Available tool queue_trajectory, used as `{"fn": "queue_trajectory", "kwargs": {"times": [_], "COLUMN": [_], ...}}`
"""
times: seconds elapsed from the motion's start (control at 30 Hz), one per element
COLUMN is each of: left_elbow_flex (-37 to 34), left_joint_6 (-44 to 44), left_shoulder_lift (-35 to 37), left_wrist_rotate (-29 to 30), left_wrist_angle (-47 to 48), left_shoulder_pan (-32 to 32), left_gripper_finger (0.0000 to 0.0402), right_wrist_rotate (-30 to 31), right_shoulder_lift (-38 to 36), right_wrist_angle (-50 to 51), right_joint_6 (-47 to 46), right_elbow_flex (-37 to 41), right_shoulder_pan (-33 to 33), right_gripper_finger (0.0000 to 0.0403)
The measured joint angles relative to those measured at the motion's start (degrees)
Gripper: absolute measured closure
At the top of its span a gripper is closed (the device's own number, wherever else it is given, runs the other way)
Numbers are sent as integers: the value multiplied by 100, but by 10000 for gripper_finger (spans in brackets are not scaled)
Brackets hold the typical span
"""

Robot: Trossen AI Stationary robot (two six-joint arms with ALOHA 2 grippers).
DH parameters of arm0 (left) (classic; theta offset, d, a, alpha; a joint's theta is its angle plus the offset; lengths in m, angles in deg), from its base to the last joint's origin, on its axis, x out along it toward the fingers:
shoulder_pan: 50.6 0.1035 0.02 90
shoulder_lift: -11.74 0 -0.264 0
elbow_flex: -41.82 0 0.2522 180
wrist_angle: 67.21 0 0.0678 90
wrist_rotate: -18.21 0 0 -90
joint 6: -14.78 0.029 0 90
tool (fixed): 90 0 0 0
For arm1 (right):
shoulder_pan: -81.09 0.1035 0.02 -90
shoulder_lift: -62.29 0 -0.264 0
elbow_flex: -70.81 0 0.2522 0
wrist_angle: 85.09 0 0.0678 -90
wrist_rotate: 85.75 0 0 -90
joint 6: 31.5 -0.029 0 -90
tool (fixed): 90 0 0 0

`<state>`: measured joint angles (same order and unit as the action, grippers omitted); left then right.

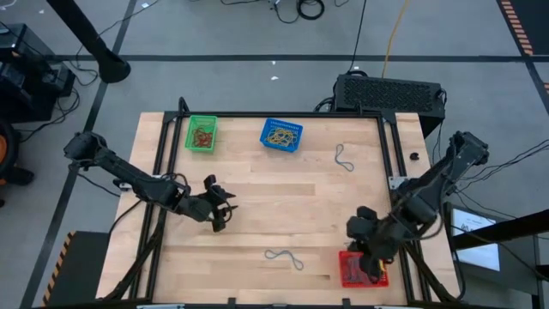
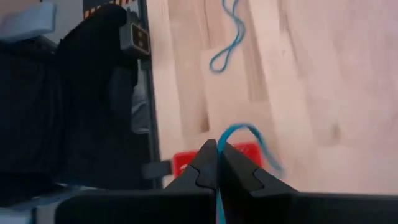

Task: Sort rubber bands into baskets
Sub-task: Put the blue rubber band into the red bin

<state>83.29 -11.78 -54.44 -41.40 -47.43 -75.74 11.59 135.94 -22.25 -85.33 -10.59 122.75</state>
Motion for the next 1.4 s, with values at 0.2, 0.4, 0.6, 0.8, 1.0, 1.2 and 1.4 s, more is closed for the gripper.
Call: {"fn": "queue_trajectory", "kwargs": {"times": [0.2, 0.4, 0.6, 0.8, 1.0, 1.2, 1.4], "left_elbow_flex": [-2, -2, -2, -2, -2, -2, -2], "left_joint_6": [798, 1904, 2319, 2438, 2447, 2549, 2555], "left_shoulder_lift": [5, 3, 3, 0, -2, -2, -2], "left_wrist_rotate": [-96, -662, -1121, -1215, -1217, -1220, -1220], "left_wrist_angle": [-806, -1851, -2442, -2500, -2498, -2498, -2498], "left_shoulder_pan": [180, 197, 192, 192, 192, 197, 197], "left_gripper_finger": [220, 220, 220, 220, 220, 220, 220], "right_wrist_rotate": [351, 783, 769, 554, 211, -296, -750], "right_shoulder_lift": [2, 177, 683, 1314, 1826, 2157, 2237], "right_wrist_angle": [35, 76, 76, 81, 295, 906, 1014], "right_joint_6": [-1133, -1931, -2611, -3016, -3179, -3510, -3574], "right_elbow_flex": [0, 0, 0, 1, 4, 4, 4], "right_shoulder_pan": [656, 1257, 1638, 1772, 1754, 1753, 1698], "right_gripper_finger": [402, 402, 402, 402, 402, 402, 383]}}
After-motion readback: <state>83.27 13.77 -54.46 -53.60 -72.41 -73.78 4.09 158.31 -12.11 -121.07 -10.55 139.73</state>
